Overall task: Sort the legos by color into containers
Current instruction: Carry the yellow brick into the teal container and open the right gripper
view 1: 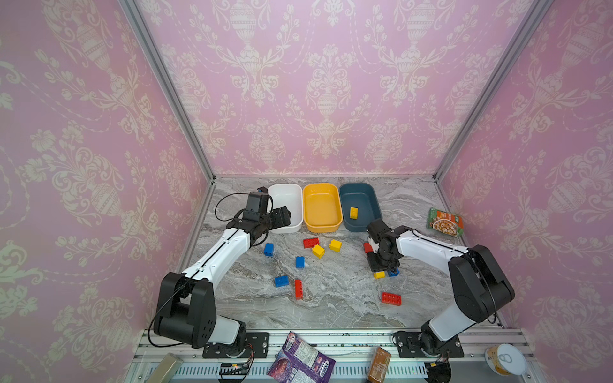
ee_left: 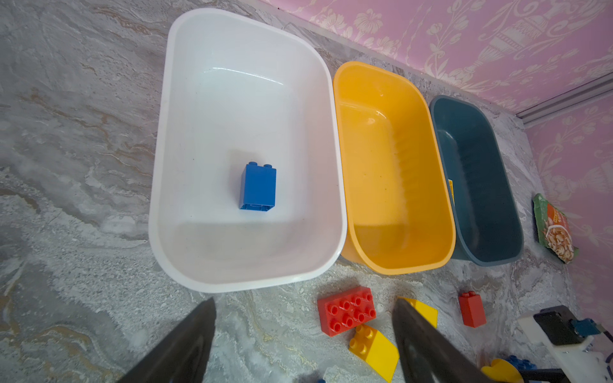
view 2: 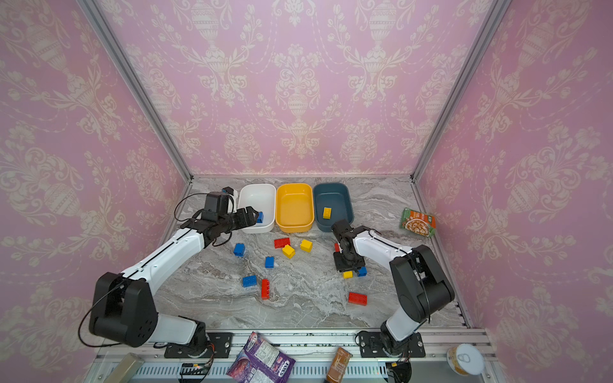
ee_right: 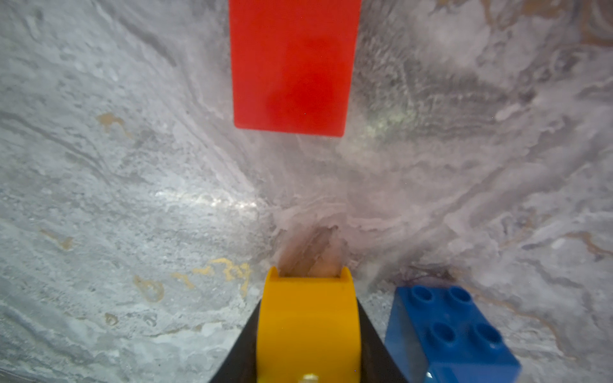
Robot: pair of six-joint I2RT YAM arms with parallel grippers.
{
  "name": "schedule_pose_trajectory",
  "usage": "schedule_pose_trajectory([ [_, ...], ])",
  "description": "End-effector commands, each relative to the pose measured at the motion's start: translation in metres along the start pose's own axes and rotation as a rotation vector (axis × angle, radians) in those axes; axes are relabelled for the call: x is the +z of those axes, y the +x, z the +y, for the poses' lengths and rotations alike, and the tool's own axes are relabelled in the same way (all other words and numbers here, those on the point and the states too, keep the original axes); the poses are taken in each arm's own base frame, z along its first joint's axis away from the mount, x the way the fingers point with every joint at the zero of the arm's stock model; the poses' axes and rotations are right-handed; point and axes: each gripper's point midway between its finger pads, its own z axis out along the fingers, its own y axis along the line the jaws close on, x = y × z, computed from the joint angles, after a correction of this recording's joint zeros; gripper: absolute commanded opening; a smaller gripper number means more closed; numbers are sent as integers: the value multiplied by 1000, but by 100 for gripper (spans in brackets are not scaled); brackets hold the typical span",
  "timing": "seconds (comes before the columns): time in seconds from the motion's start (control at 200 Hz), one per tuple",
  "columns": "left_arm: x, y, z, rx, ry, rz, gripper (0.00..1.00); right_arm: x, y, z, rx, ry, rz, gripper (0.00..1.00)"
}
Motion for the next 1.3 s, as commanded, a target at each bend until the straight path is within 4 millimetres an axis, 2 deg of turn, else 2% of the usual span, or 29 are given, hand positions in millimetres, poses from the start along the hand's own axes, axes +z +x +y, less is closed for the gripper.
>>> schedule_pose_trajectory([
  [0.0,-8,2,-3,-11,12,-14,86,-18,-7,2,3,1,-40,31],
  [0.195,-16,5,2,-22,7,-26,88,-46,-23,10,3,-41,-107,30],
  [0.335,-22,8,5,-31,6,-38,89,-70,-47,13,-11,-49,-183,30],
  [0.42,-25,10,8,-36,3,-41,90,-77,-61,11,-19,-43,-210,31],
  [0.435,-25,11,8,-36,4,-41,91,-88,-72,14,-16,-51,-246,30],
  [0.495,-25,14,10,-41,2,-40,91,-96,-90,13,-13,-55,-286,30],
  [0.736,-21,29,15,-71,13,-25,93,-112,-159,-2,30,-33,-411,30],
  [0.886,-19,34,17,-77,12,-19,93,-105,-200,-11,65,-45,-433,29],
  [1.041,-19,35,18,-81,12,-18,94,-87,-232,-16,86,-44,-438,29],
  [1.296,-20,38,19,-86,14,-17,95,-50,-258,-22,75,-6,-380,30],
])
